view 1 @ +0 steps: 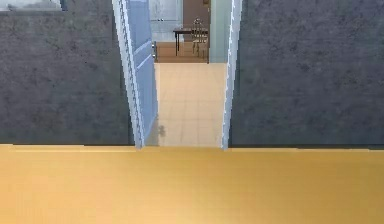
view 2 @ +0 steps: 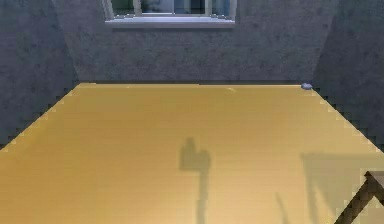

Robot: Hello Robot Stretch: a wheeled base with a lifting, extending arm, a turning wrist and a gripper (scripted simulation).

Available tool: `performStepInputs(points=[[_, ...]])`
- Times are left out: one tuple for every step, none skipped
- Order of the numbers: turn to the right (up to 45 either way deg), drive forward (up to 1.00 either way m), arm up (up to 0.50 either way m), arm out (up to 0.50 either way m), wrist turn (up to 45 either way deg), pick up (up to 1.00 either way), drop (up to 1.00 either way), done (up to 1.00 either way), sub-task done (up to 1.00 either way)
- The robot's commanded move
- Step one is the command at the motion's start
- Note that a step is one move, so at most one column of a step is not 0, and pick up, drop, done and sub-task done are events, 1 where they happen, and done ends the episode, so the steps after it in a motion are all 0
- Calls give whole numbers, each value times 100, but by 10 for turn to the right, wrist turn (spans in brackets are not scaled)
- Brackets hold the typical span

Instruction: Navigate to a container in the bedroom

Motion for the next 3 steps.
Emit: performStepInputs(points=[[-450, 0, 0, 0, 0, 0, 0, 0, 0], [-360, 0, 0, 0, 0, 0, 0, 0, 0], [0, 30, 0, 0, 0, 0, 0, 0, 0]])
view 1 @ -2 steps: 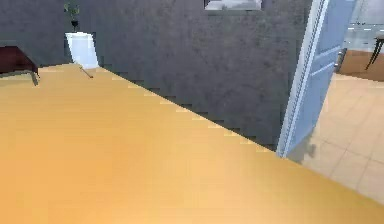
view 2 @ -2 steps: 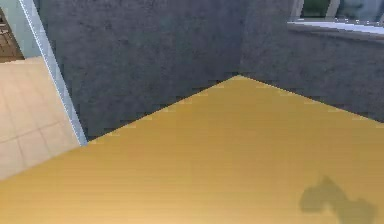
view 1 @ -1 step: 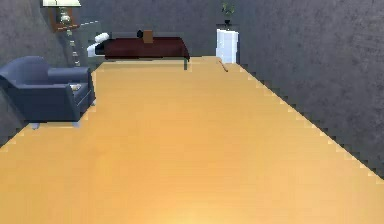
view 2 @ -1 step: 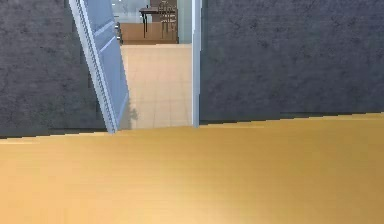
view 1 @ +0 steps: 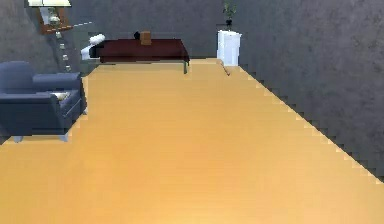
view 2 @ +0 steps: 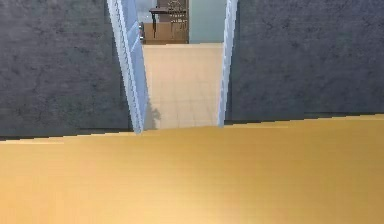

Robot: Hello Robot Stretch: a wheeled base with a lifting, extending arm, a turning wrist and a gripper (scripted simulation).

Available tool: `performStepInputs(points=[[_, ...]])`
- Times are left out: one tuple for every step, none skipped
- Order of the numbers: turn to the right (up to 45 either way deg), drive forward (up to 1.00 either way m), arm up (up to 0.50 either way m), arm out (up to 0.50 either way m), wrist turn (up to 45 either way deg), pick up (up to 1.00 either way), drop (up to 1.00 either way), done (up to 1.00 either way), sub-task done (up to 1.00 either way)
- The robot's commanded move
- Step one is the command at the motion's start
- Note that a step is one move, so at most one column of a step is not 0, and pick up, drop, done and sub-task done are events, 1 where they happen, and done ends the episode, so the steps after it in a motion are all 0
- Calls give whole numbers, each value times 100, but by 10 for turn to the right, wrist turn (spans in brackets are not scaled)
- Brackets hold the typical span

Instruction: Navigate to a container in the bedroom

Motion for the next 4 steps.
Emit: performStepInputs(points=[[-450, 0, 0, 0, 0, 0, 0, 0, 0], [-450, 0, 0, 0, 0, 0, 0, 0, 0], [-360, 0, 0, 0, 0, 0, 0, 0, 0], [0, 75, 0, 0, 0, 0, 0, 0, 0]])
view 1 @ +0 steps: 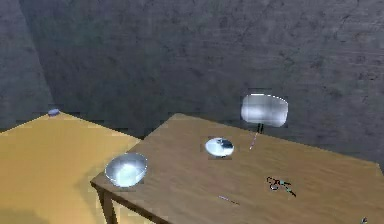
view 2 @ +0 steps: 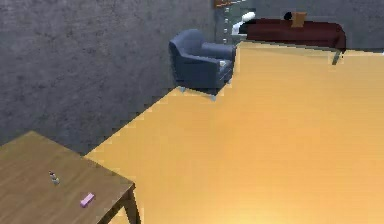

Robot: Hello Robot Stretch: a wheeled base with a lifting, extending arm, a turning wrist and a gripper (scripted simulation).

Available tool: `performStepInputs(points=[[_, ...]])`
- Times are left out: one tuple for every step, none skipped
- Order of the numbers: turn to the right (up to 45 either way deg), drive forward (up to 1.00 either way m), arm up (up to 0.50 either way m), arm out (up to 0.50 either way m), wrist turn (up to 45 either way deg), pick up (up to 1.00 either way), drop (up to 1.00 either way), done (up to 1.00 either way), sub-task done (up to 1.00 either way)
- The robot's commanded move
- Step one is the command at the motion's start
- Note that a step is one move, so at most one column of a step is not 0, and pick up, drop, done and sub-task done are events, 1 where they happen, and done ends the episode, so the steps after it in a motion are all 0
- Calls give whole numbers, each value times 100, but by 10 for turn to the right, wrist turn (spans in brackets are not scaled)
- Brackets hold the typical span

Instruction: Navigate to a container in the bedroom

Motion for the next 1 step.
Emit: performStepInputs(points=[[0, 0, 0, 0, 0, 0, 0, 100, 0]])
